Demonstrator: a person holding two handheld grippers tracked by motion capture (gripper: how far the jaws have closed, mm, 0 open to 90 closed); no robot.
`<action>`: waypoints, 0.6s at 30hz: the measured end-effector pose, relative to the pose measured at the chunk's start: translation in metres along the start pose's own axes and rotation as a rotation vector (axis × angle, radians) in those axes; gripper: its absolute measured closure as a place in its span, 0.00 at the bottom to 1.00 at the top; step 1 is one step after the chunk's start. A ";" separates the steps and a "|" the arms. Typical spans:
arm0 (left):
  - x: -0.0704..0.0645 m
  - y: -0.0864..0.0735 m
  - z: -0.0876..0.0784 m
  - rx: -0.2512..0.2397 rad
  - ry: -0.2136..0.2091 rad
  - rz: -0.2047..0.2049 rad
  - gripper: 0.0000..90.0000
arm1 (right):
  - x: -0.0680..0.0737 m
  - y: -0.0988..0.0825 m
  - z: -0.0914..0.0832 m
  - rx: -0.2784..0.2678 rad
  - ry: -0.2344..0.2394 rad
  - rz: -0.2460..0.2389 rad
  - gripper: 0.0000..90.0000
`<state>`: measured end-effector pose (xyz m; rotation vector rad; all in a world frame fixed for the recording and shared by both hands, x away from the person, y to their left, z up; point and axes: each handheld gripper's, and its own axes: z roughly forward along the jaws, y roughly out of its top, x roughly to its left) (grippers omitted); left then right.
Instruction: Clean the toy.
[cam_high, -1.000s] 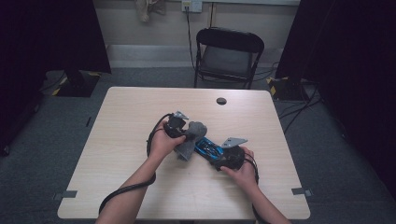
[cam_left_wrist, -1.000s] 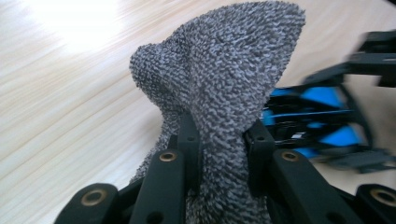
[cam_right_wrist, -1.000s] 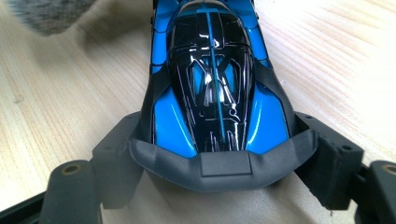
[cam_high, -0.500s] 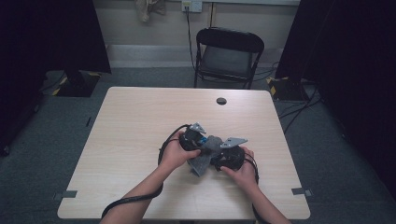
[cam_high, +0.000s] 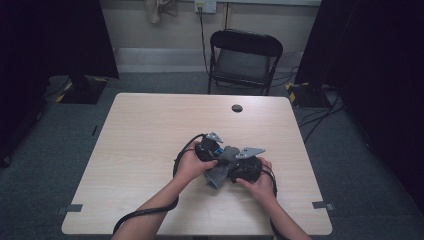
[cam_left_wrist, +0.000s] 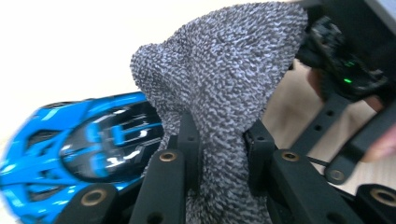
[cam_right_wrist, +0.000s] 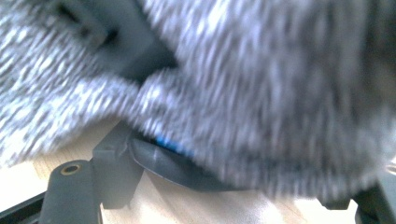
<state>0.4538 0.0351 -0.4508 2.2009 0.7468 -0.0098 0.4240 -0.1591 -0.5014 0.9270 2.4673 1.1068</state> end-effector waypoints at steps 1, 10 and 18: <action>0.002 0.000 -0.001 -0.007 0.001 -0.009 0.82 | 0.000 0.000 0.000 0.000 0.000 0.000 0.27; 0.030 -0.005 -0.015 -0.023 0.105 -0.054 0.82 | 0.000 0.000 0.000 0.000 0.000 0.000 0.27; 0.045 -0.009 -0.021 -0.032 0.137 -0.095 0.82 | 0.000 0.000 0.000 0.000 0.000 0.000 0.27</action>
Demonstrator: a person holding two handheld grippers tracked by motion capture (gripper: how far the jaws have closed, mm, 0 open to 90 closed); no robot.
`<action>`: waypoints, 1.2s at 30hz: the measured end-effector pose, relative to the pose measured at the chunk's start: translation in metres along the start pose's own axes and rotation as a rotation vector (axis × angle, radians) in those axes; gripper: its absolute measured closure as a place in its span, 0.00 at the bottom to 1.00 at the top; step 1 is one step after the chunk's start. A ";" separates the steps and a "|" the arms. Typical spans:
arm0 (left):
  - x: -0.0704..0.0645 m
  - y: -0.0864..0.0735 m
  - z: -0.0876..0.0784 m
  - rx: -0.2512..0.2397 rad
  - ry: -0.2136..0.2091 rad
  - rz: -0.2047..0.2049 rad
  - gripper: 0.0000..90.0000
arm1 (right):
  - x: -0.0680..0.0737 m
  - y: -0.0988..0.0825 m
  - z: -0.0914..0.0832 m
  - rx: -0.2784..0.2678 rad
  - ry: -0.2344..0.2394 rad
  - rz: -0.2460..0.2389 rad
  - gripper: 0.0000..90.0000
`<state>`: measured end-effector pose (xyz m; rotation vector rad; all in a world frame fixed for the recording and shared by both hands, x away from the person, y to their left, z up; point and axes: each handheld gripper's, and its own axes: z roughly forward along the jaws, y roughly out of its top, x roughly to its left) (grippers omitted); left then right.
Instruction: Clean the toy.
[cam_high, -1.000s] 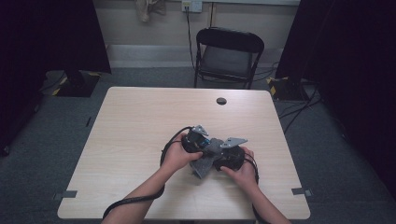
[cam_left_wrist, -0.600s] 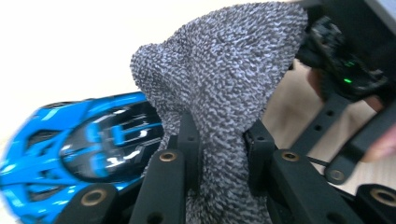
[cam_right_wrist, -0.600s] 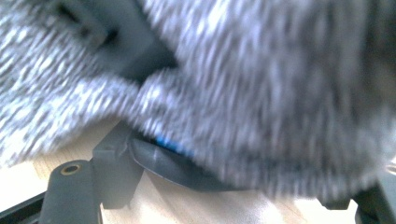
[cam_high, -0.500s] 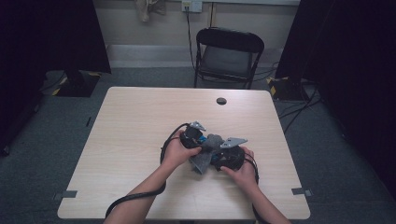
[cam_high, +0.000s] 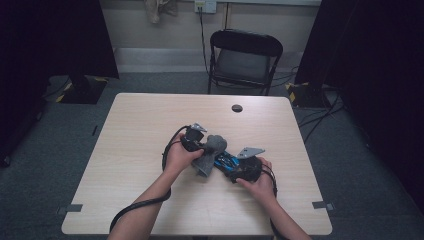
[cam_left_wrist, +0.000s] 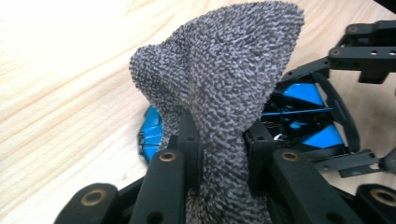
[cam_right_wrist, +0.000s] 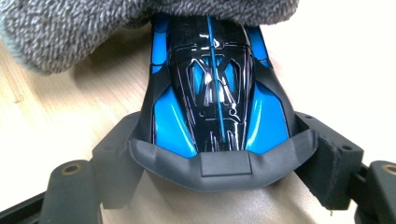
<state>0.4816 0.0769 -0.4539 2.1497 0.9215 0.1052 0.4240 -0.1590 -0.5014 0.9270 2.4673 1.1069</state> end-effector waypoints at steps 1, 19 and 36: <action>0.002 0.000 -0.001 0.002 0.003 0.000 0.82 | 0.000 0.000 0.000 0.000 0.000 0.000 0.27; 0.035 -0.010 -0.005 0.040 0.129 -0.058 0.82 | 0.000 0.000 0.000 0.000 0.000 0.001 0.27; 0.042 -0.012 -0.006 0.064 0.154 -0.067 0.82 | 0.000 0.000 0.000 0.000 0.000 0.001 0.27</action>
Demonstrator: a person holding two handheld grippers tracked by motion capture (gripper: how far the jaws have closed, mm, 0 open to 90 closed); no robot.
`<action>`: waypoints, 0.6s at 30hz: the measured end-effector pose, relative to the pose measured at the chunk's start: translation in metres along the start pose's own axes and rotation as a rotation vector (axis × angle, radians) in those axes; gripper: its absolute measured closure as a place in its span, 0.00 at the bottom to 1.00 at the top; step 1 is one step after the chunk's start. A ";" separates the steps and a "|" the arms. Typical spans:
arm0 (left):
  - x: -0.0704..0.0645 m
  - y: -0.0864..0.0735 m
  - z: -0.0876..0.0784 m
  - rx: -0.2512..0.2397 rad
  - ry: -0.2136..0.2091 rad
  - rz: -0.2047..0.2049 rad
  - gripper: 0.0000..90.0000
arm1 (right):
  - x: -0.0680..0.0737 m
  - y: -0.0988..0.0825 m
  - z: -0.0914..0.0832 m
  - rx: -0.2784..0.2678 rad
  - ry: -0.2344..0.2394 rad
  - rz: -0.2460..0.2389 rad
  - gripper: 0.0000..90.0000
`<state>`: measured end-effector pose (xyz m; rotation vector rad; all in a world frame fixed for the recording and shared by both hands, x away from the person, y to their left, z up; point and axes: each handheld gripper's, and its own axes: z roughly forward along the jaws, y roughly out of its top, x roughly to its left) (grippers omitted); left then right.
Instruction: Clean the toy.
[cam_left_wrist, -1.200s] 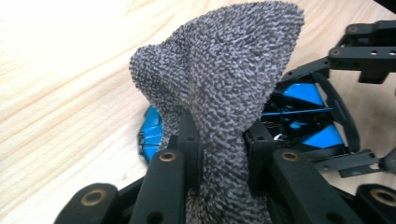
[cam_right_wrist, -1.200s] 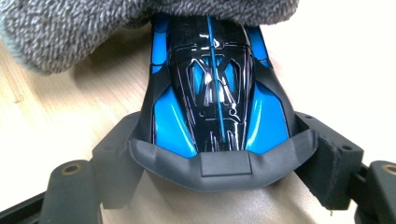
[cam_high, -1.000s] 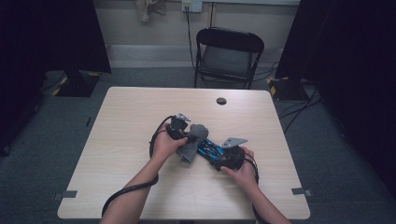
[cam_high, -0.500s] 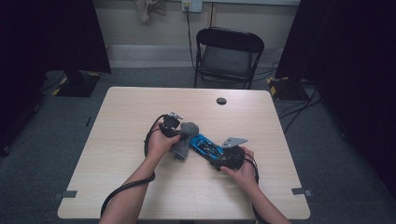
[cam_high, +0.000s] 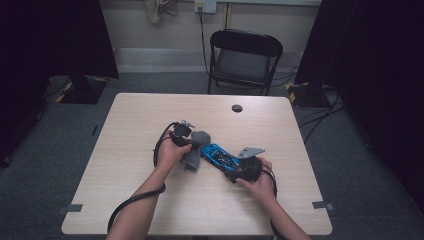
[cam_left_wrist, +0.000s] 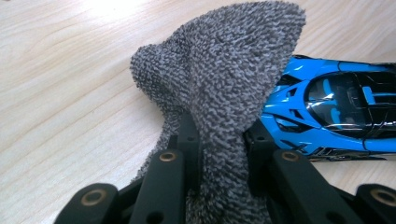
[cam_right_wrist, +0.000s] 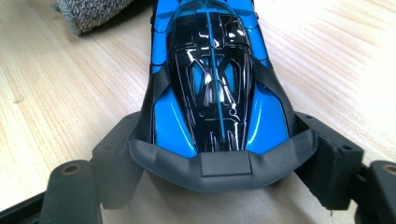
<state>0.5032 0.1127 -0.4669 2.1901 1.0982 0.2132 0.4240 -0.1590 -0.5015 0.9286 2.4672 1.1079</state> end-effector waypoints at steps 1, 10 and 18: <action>0.000 0.000 -0.001 -0.003 0.002 -0.002 0.82 | 0.000 0.000 0.000 0.000 0.000 0.001 0.27; -0.003 -0.009 -0.017 -0.006 -0.059 0.018 0.82 | 0.000 0.000 0.000 0.000 0.002 0.001 0.26; -0.012 -0.021 -0.027 -0.021 -0.101 0.042 0.82 | -0.002 -0.001 -0.001 0.009 -0.005 -0.001 0.20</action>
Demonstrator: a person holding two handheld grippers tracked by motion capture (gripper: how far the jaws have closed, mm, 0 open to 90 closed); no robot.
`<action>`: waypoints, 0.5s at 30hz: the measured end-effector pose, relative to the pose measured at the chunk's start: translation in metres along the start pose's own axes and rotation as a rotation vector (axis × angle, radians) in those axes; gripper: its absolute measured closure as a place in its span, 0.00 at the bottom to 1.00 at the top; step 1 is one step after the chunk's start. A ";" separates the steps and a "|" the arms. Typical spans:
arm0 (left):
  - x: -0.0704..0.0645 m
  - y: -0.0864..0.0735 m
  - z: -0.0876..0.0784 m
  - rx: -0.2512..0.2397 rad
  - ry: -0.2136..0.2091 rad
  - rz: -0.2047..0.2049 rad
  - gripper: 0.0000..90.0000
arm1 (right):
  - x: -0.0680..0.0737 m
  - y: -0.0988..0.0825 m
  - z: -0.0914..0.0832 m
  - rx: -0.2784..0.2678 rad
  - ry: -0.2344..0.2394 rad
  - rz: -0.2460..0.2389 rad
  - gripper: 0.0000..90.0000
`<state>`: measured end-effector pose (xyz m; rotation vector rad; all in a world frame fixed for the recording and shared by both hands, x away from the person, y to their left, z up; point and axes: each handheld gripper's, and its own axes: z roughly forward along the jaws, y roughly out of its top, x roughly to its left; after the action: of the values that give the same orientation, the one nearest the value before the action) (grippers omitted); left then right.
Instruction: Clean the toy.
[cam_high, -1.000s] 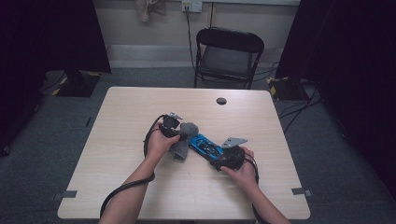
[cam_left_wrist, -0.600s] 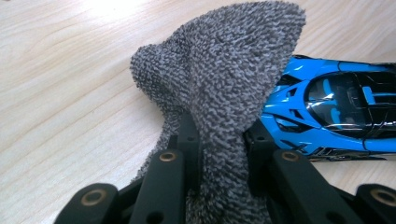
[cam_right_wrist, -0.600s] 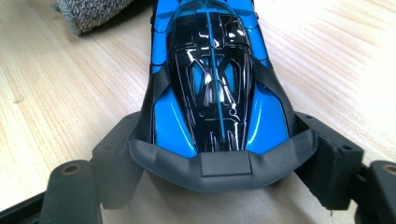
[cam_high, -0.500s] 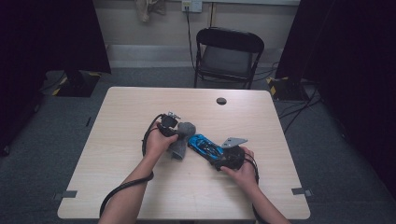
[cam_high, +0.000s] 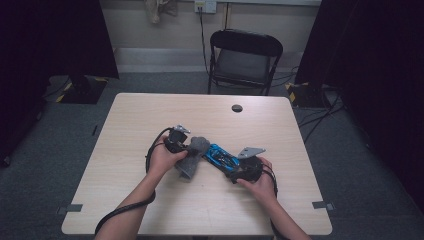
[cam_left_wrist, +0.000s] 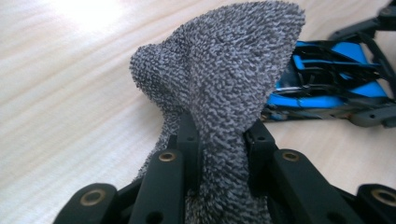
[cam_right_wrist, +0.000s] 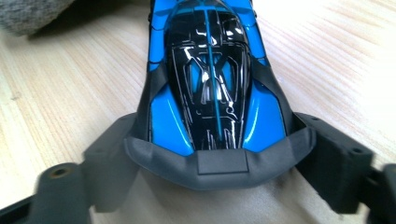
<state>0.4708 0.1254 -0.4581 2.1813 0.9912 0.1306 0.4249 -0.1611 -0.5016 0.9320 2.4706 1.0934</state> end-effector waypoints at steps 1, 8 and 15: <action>0.000 0.000 0.000 0.000 0.000 0.000 0.81 | 0.000 0.000 0.000 0.000 0.000 0.000 0.20; -0.007 -0.006 -0.011 -0.010 -0.019 0.030 0.81 | -0.005 0.003 -0.009 -0.026 0.040 0.004 0.18; -0.014 -0.012 -0.013 -0.012 -0.029 0.051 0.81 | -0.011 0.012 -0.025 -0.049 0.076 0.019 0.21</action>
<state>0.4491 0.1288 -0.4538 2.1922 0.9162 0.1279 0.4267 -0.1761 -0.4759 0.9181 2.4874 1.2117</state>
